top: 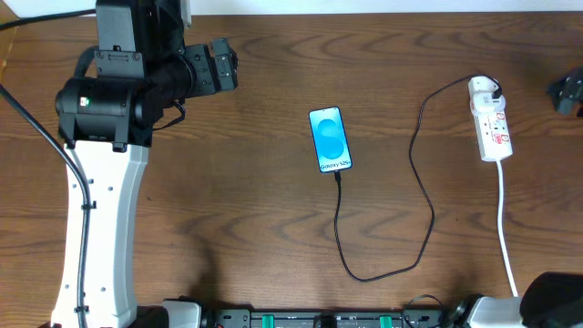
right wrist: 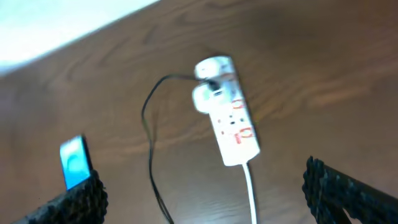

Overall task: Plug charger to phone and switch on socket
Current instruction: 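Raise the left arm away and move the right gripper toward the power strip, then position the right gripper over the switch beside the charger plug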

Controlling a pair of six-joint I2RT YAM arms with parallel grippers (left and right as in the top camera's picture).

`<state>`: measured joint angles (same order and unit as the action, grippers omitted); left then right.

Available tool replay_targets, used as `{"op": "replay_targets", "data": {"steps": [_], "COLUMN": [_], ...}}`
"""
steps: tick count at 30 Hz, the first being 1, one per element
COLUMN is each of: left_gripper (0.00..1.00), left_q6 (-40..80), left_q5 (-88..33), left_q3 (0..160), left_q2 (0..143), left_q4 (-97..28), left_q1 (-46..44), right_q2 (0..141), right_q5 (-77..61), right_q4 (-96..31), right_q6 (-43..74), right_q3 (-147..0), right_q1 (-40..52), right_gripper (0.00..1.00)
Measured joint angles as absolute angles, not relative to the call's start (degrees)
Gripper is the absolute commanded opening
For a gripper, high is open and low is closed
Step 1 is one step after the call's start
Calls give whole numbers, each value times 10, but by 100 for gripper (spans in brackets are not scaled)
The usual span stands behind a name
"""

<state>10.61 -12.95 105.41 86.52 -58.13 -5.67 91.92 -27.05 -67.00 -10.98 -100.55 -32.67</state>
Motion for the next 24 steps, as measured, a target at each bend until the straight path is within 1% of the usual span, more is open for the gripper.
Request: {"op": "replay_targets", "data": {"steps": [4, 8, 15, 24], "left_gripper": [99, 99, 99, 98], "left_q6": [106, 106, 106, 106], "left_q5": [-129, -129, -130, -130], "left_q3": [1054, 1054, 1054, 1054], "left_q2": [865, 865, 865, 865], "left_q4": [-581, -581, -581, -582], "left_q1": [-57, -57, -57, -57], "right_q2": [978, 1057, 1158, 1230], "right_q5": [-304, -316, -344, -361], "right_q4": [-667, -641, -595, -549], "right_q6": [-162, -183, -190, -192], "right_q3": [-1006, -1006, -1006, -1006], "right_q1": [-326, -326, -325, -315], "right_gripper": [99, 99, 99, 99]}}
